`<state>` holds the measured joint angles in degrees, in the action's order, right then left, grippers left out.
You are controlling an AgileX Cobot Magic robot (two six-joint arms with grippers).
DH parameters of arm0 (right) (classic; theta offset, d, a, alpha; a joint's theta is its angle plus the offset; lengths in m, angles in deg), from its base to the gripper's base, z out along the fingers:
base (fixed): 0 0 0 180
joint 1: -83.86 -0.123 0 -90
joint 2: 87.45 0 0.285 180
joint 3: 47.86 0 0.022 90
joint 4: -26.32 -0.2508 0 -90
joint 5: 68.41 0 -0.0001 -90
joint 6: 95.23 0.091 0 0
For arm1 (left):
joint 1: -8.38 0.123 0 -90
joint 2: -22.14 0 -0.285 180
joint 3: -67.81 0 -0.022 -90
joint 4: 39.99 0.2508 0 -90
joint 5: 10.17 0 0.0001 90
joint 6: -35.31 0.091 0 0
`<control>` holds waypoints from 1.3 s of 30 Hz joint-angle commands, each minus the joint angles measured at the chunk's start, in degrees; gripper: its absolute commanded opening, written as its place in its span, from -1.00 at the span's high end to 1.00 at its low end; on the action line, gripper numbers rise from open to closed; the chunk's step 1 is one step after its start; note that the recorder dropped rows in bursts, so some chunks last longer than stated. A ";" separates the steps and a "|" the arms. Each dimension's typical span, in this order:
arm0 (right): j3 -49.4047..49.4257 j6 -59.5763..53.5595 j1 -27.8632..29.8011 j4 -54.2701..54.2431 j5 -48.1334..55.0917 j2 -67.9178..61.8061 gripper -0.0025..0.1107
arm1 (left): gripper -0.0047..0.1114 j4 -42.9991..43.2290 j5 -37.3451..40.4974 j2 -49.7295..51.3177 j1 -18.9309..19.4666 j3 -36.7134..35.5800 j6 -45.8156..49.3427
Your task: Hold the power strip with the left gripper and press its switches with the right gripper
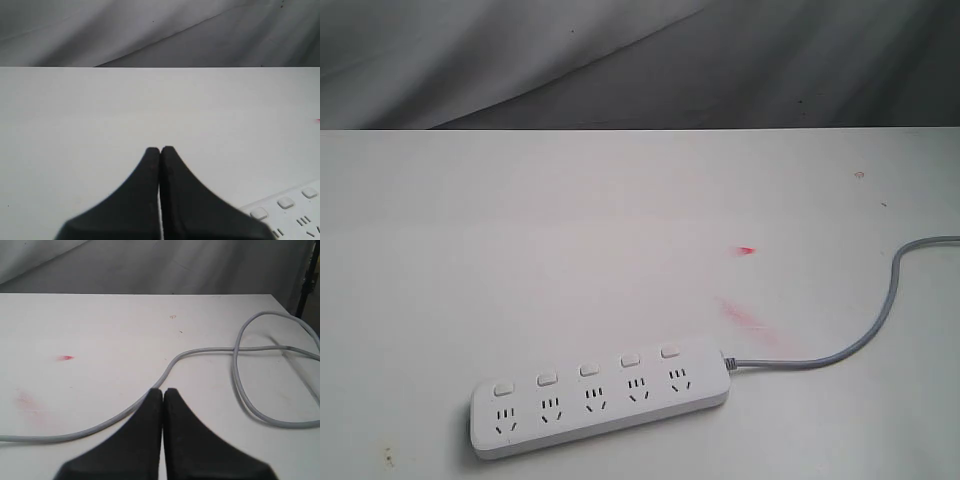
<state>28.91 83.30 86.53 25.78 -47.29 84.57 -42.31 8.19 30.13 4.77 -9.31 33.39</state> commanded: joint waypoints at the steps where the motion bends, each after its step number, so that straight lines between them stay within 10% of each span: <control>1: -0.01 0.02 0.16 0.54 -0.20 0.19 0.96 | 0.91 0.01 -0.07 -0.20 -0.38 -0.10 -0.58; 39: -0.01 0.02 0.16 0.54 -0.20 0.19 0.96 | 0.91 0.59 -0.98 -0.20 -0.38 0.15 -0.58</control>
<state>28.91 83.30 86.53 25.78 -47.29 84.57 -39.99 8.19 30.13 4.77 -9.31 33.39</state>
